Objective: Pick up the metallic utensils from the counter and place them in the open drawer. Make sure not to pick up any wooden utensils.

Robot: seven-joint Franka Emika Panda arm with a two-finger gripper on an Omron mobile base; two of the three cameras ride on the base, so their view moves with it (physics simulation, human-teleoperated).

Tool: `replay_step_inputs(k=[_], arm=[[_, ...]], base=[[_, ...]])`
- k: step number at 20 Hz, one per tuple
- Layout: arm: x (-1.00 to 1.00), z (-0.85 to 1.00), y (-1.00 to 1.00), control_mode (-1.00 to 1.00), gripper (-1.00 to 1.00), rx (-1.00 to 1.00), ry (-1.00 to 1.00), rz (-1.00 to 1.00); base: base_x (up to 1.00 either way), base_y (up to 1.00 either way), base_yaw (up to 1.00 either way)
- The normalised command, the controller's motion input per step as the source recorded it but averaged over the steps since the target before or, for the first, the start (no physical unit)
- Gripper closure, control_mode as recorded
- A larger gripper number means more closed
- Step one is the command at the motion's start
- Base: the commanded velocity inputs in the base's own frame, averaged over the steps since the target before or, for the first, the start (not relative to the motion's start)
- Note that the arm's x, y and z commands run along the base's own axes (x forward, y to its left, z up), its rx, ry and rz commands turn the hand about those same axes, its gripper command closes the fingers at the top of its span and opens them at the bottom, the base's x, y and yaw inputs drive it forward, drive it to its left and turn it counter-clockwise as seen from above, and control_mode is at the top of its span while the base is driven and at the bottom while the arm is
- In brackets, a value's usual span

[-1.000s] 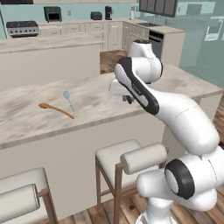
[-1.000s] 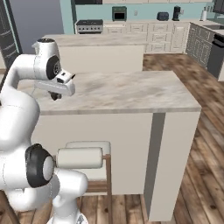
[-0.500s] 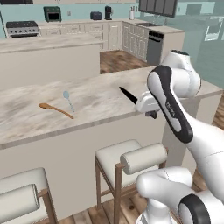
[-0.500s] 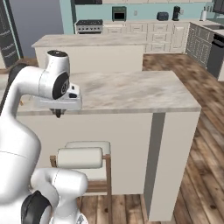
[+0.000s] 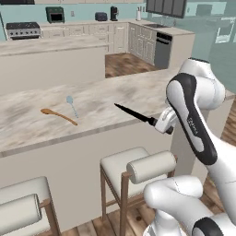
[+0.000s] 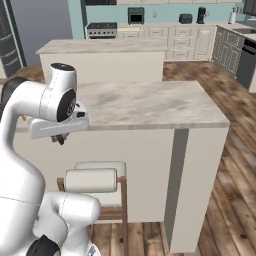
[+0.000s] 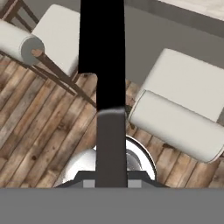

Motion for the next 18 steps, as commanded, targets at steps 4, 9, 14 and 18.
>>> replay_step_inputs(k=[4,9,14,18], arm=[[-0.61,-0.08,0.0,-1.0,1.0,0.0,0.0,0.17],[-0.64,-0.1,0.0,-1.0,1.0,0.0,-0.03,0.01],[-0.58,-0.35,0.0,-1.0,1.0,0.0,-0.07,-0.07],[-0.26,-0.07,0.0,-1.0,1.0,0.0,-0.02,-0.06]], base=[[0.0,0.0,0.0],[0.0,0.0,0.0],[0.0,0.0,0.0],[0.0,0.0,0.0]])
